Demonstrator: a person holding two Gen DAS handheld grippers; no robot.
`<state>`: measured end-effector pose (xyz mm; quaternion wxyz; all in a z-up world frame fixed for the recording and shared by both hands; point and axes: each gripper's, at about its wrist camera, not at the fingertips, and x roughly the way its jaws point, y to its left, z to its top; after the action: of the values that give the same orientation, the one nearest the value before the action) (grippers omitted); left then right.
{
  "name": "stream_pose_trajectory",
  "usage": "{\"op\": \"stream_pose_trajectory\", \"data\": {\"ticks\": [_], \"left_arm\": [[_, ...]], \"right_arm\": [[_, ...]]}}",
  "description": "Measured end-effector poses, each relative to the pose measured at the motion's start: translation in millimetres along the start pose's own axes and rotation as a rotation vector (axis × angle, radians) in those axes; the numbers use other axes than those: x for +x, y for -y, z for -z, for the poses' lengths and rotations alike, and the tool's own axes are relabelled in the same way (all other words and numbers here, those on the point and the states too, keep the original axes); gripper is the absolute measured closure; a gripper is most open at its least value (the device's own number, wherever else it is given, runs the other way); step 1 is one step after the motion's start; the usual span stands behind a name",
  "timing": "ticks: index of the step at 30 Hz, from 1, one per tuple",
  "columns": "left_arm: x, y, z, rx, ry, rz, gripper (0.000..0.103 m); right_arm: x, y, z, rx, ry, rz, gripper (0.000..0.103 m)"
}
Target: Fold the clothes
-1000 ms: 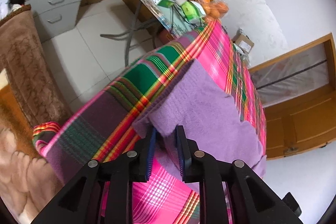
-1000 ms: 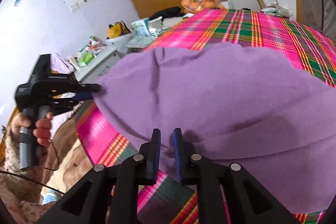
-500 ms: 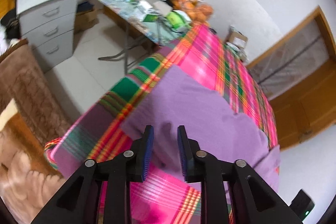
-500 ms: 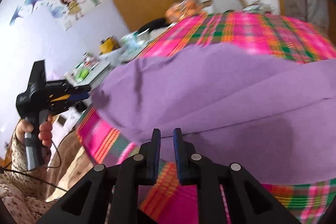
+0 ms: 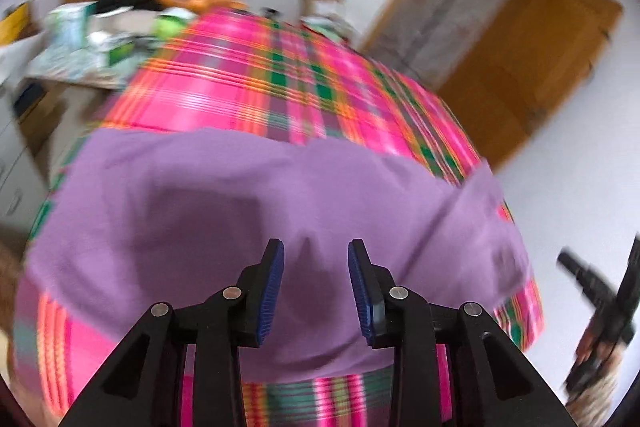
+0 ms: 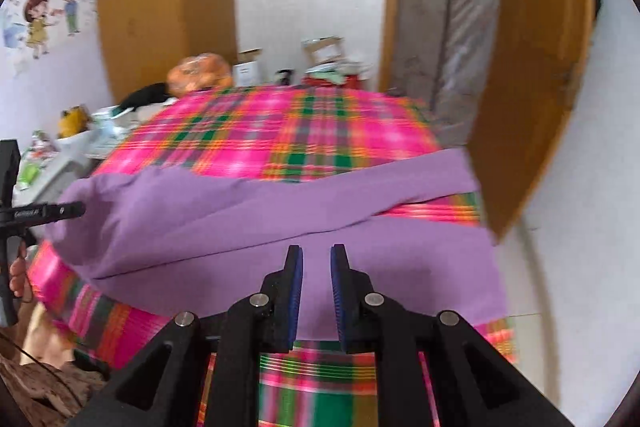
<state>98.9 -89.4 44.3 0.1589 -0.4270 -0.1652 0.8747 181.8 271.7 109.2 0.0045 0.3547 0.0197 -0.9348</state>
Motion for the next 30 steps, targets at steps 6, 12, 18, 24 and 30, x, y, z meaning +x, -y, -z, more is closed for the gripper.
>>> {"op": "stream_pose_trajectory", "data": {"ticks": [6, 12, 18, 24, 30], "left_arm": [[39.8, 18.8, 5.3, 0.063, -0.114, 0.092, 0.068], [47.0, 18.1, 9.1, 0.098, -0.144, 0.129, 0.068], [49.9, 18.0, 11.4, 0.13, -0.16, 0.179, 0.068], [55.7, 21.1, 13.8, 0.17, -0.189, 0.202, 0.068], [60.6, 20.5, 16.6, 0.181, -0.212, 0.245, 0.068]], "right_arm": [[38.1, 14.3, 11.5, 0.124, -0.042, -0.018, 0.069], [99.5, -13.3, 5.8, 0.134, -0.111, -0.09, 0.069], [133.9, -39.8, -20.6, 0.085, -0.142, -0.104, 0.069], [163.6, -52.9, -40.8, 0.075, -0.187, -0.092, 0.064], [186.5, -61.5, -48.4, 0.085, -0.231, -0.069, 0.064]]}}
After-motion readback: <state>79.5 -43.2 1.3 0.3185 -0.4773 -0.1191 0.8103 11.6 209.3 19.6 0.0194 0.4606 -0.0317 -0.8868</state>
